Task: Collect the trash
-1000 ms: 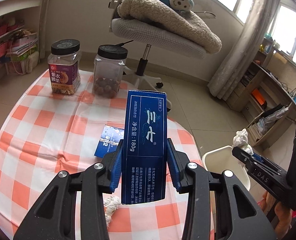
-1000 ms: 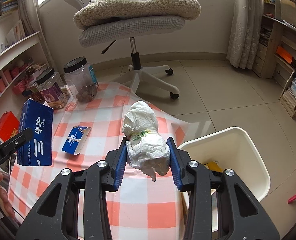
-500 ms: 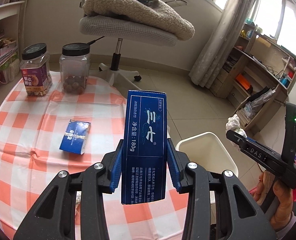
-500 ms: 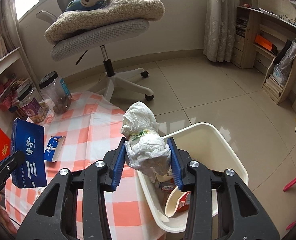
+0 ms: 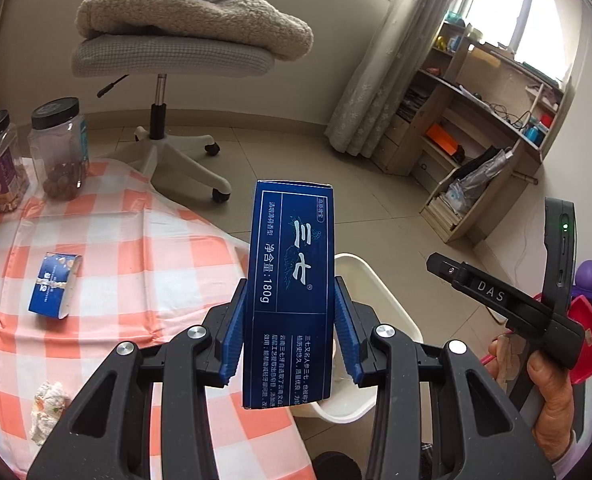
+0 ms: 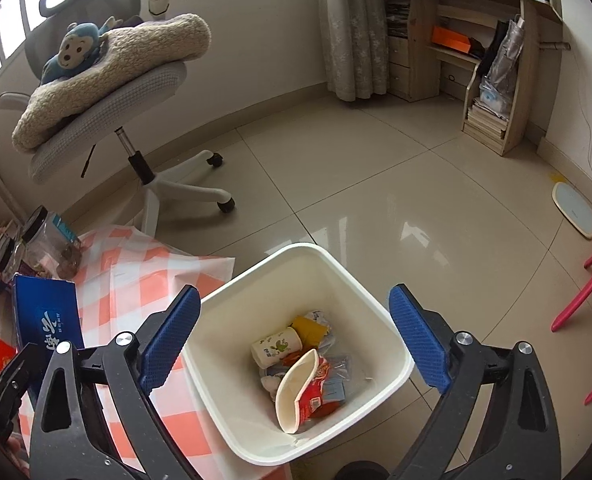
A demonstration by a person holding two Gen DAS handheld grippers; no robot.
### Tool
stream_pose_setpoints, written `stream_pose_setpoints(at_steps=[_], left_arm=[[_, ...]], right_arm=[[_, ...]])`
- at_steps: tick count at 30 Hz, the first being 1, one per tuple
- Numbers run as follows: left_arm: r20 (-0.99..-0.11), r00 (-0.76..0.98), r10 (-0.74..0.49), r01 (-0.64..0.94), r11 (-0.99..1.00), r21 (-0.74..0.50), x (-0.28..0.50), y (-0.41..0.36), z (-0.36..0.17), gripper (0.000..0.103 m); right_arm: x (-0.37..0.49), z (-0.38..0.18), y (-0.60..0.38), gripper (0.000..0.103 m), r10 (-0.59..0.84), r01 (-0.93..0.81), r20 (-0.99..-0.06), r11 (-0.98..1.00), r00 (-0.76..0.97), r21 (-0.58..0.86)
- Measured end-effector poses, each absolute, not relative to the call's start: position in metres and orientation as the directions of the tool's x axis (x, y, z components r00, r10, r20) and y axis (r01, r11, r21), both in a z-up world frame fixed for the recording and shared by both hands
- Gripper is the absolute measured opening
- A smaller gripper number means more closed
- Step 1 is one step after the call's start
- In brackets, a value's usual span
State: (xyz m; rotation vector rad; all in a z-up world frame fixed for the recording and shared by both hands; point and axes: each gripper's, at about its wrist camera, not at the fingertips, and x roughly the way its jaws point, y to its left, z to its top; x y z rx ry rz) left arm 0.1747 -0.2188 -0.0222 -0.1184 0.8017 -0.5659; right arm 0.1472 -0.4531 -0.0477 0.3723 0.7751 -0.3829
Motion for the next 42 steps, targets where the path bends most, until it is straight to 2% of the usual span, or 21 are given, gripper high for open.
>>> stream_pose_setpoints(at_steps=[10,13,18,21,23,27,31,42], left_arm=[[-0.674,0.47,-0.57,0.478,0.806,-0.349,0.18,-0.27,-0.039,0.042],[-0.693,0.421,-0.585,0.475,0.793,-0.382,0.185,-0.276,-0.048,0.054],[-0.692,0.451,-0.564,0.453,0.813,-0.366,0.182,-0.265,-0.046,0.056],[-0.694,0.503,-0.515,0.434,0.845,-0.313,0.179,-0.252,-0.041,0.06],[-0.696,0.54,-0.474,0.417,0.869,-0.267,0.178,-0.243,-0.039,0.067],[-0.707,0.589,-0.391,0.37,0.909,-0.194,0.176,-0.22,-0.043,0.068],[-0.72,0.62,-0.311,0.306,0.941,-0.143,0.174,-0.194,-0.049,0.079],[-0.836,0.533,-0.129,0.181,0.983,-0.037,0.18,-0.106,-0.091,0.085]], right_arm=[[0.131,-0.045,-0.49,0.093,-0.243,0.537,-0.731,0.821,0.638,0.195],[0.126,-0.041,-0.498,0.093,-0.271,0.559,-0.721,0.807,0.638,0.191],[0.123,-0.036,-0.492,0.094,-0.32,0.564,-0.696,0.813,0.642,0.146],[0.126,-0.035,-0.48,0.095,-0.326,0.545,-0.689,0.83,0.647,0.119],[0.129,-0.036,-0.47,0.095,-0.319,0.524,-0.688,0.845,0.652,0.104],[0.136,-0.036,-0.445,0.096,-0.321,0.474,-0.679,0.88,0.66,0.045],[0.143,-0.043,-0.412,0.096,-0.288,0.396,-0.692,0.918,0.662,-0.004],[0.16,-0.055,-0.34,0.096,-0.209,0.216,-0.733,0.973,0.647,-0.087]])
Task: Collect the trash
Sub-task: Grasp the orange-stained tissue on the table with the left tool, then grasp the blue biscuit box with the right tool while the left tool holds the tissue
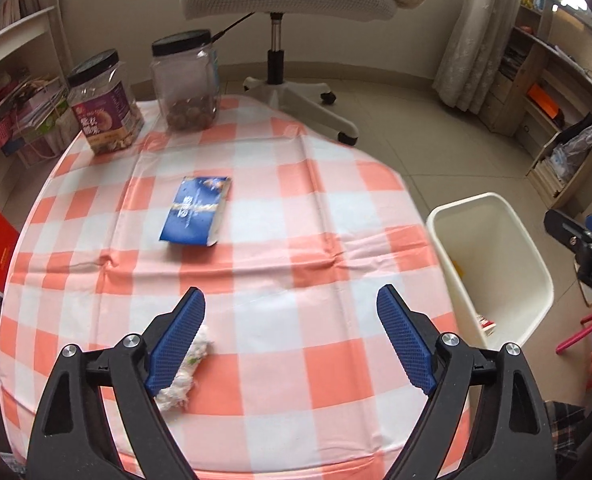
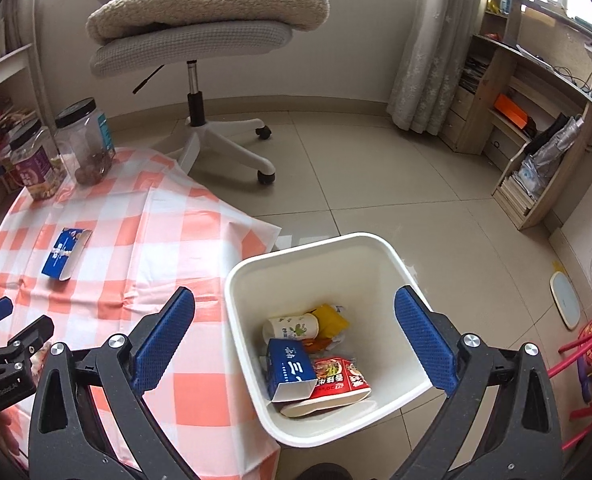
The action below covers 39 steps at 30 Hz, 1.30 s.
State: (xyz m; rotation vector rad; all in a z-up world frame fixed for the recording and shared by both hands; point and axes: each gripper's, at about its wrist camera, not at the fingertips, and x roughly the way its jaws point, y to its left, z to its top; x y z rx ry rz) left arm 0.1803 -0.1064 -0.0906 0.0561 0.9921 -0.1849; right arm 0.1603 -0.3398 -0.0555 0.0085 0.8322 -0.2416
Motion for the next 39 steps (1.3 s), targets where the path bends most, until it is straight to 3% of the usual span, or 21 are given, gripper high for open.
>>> stream_pose_setpoints(at_steps=[6,12,15,17,19,26,35,39], left_arm=[[-0.925,0.376,-0.06,0.177,0.984,0.008,0.188,-0.06,-0.129,0.086],[-0.96,0.253,-0.124,0.162,0.983,-0.084,0.193,-0.023,-0.158,0.085],[-0.96,0.241,-0.143,0.195,0.976,-0.096,0.191,-0.019,-0.164,0.068],[-0.958,0.243,-0.152,0.218,0.971,-0.099,0.189,-0.019,-0.164,0.048],[-0.956,0.247,-0.16,0.24,0.966,-0.1,0.188,-0.02,-0.162,0.038],[-0.931,0.314,-0.188,0.208,0.97,-0.126,0.184,0.007,-0.137,0.037],[-0.875,0.466,-0.129,-0.005,0.989,-0.149,0.185,0.085,-0.085,0.037],[-0.864,0.493,-0.108,-0.089,0.981,-0.173,0.182,0.117,-0.072,0.038]], right_arm=[[0.171,-0.059,-0.311,0.096,-0.168,0.158,-0.754,0.984,0.636,-0.086],[0.189,-0.068,-0.284,0.096,-0.118,0.118,-0.791,0.991,0.601,-0.058],[0.201,-0.075,-0.268,0.096,-0.088,0.101,-0.814,0.994,0.575,-0.036],[0.209,-0.08,-0.258,0.096,-0.074,0.095,-0.827,0.995,0.558,-0.025],[0.217,-0.086,-0.246,0.096,-0.066,0.085,-0.836,0.996,0.545,-0.023],[0.242,-0.102,-0.197,0.096,-0.004,0.022,-0.854,1.0,0.521,0.008],[0.286,-0.138,-0.134,0.096,0.183,0.029,-0.908,0.978,0.378,0.209],[0.318,-0.151,-0.098,0.096,0.195,0.078,-0.912,0.968,0.361,0.238]])
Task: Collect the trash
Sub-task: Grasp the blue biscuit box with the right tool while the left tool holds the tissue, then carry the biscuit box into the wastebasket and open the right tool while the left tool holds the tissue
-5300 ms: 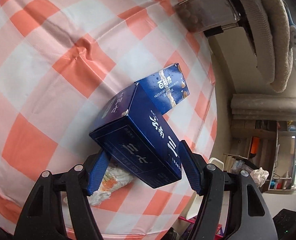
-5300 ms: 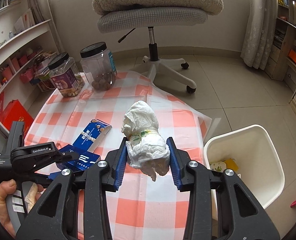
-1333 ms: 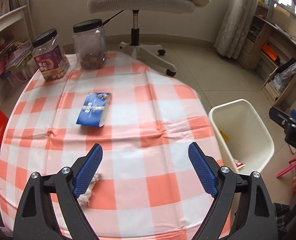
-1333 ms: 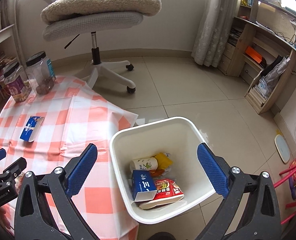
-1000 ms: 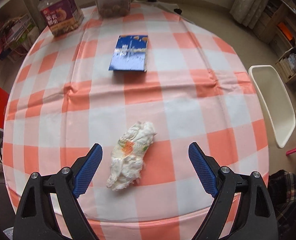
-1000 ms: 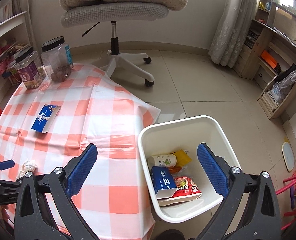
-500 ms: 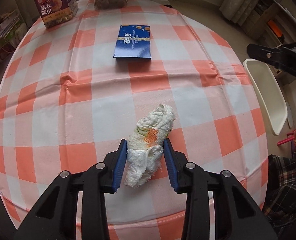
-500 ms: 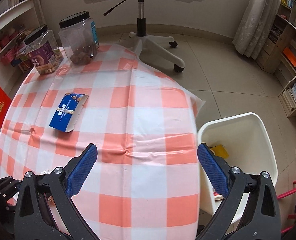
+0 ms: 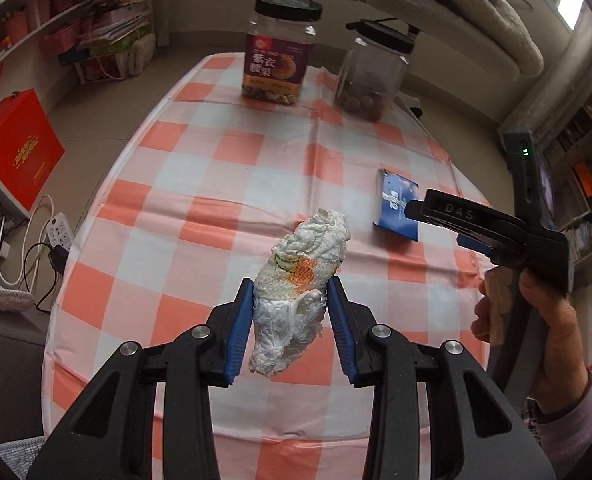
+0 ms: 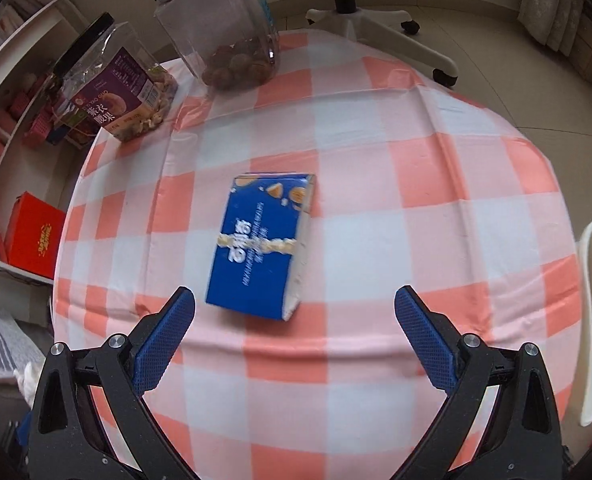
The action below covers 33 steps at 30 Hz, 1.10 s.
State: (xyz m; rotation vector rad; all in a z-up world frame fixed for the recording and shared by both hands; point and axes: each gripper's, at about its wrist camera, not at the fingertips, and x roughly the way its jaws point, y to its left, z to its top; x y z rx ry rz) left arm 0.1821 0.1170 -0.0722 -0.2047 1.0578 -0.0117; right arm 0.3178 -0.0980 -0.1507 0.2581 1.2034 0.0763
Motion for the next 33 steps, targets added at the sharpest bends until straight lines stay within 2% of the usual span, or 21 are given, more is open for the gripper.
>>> stream_pose_setpoints(at_steps=[6,7,9,10,11,14,21,26,33], left_arm=[[-0.848,0.519,-0.104,-0.154,0.965,-0.212,0.176,0.145,-0.058,0.038],[-0.847,0.523,-0.098,-0.159,0.965,-0.209,0.175,0.147,-0.057,0.038],[-0.847,0.525,-0.084,-0.173,0.964,-0.203,0.175,0.152,-0.056,0.039],[-0.847,0.525,-0.078,-0.183,0.962,-0.202,0.176,0.156,-0.057,0.039],[-0.847,0.527,-0.071,-0.195,0.96,-0.202,0.175,0.161,-0.058,0.039],[-0.846,0.533,-0.019,-0.252,0.951,-0.181,0.173,0.174,-0.06,0.039],[-0.804,0.589,0.078,-0.351,0.921,-0.168,0.16,0.199,-0.048,0.039],[-0.766,0.634,0.107,-0.347,0.924,-0.158,0.152,0.195,-0.036,0.039],[-0.726,0.68,0.106,-0.304,0.941,-0.148,0.136,0.169,-0.03,0.039]], right_arm=[[0.349,-0.175,-0.064,0.095,0.101,0.1,-0.937,0.985,0.333,0.142],[0.35,-0.178,-0.059,0.09,0.088,0.086,-0.938,0.989,0.336,0.124],[0.349,-0.177,-0.05,0.069,0.019,0.05,-0.93,0.998,0.368,0.04],[0.348,-0.176,-0.047,0.055,0.003,0.033,-0.925,0.999,0.381,0.017],[0.347,-0.173,-0.045,0.054,0.018,0.018,-0.92,0.999,0.391,0.027],[0.336,-0.162,-0.044,0.052,0.101,-0.002,-0.904,0.994,0.416,0.111],[0.287,-0.106,-0.027,0.052,0.238,-0.189,-0.819,0.969,0.522,0.162],[0.24,-0.072,-0.033,0.053,0.33,-0.295,-0.755,0.937,0.568,0.188],[0.199,-0.051,-0.05,0.053,0.393,-0.337,-0.703,0.914,0.592,0.227]])
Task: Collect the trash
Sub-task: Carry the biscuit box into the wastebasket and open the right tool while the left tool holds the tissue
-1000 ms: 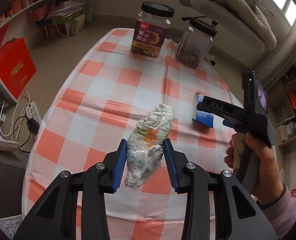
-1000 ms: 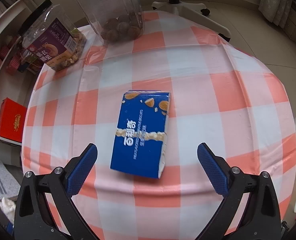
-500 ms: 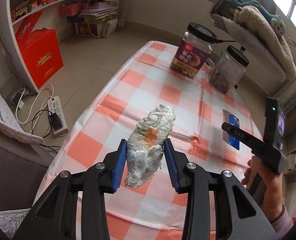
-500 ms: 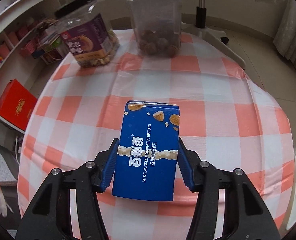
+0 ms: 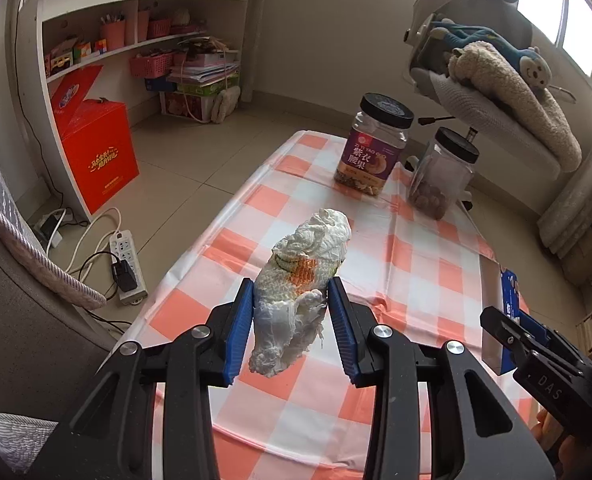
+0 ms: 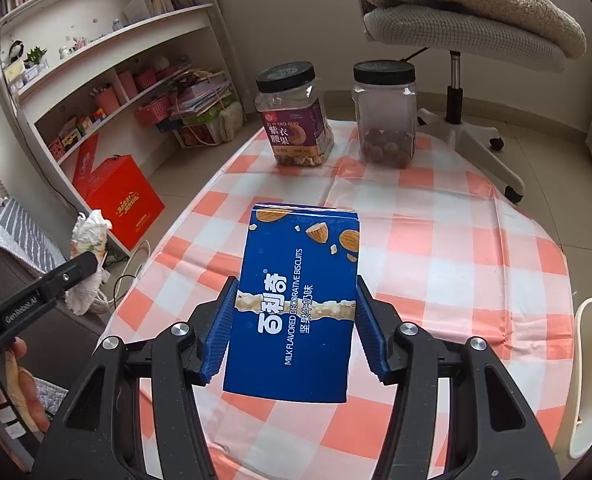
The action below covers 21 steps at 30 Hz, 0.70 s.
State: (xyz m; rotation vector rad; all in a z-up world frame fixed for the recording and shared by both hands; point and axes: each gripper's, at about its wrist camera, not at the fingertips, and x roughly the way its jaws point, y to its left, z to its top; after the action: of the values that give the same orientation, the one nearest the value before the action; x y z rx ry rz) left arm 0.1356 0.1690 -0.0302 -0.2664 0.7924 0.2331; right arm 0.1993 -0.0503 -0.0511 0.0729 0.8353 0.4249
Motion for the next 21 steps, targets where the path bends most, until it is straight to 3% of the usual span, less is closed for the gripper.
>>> stream_pose_setpoints(at_steps=[7,21], left_arm=[[-0.708,0.698,0.11,-0.273,0.954,-0.121,0.133,0.145,-0.029,0.039],[-0.68,0.73,0.07,-0.181,0.979,-0.093,0.152,0.089,-0.023,0.039]], right_arm=[[0.187,-0.039,-0.057,0.053,0.336,-0.354,-0.636,0.929,0.695,0.104],[0.186,-0.033,-0.107,0.053,0.283,-0.281,-0.629,0.954,0.724,0.106]])
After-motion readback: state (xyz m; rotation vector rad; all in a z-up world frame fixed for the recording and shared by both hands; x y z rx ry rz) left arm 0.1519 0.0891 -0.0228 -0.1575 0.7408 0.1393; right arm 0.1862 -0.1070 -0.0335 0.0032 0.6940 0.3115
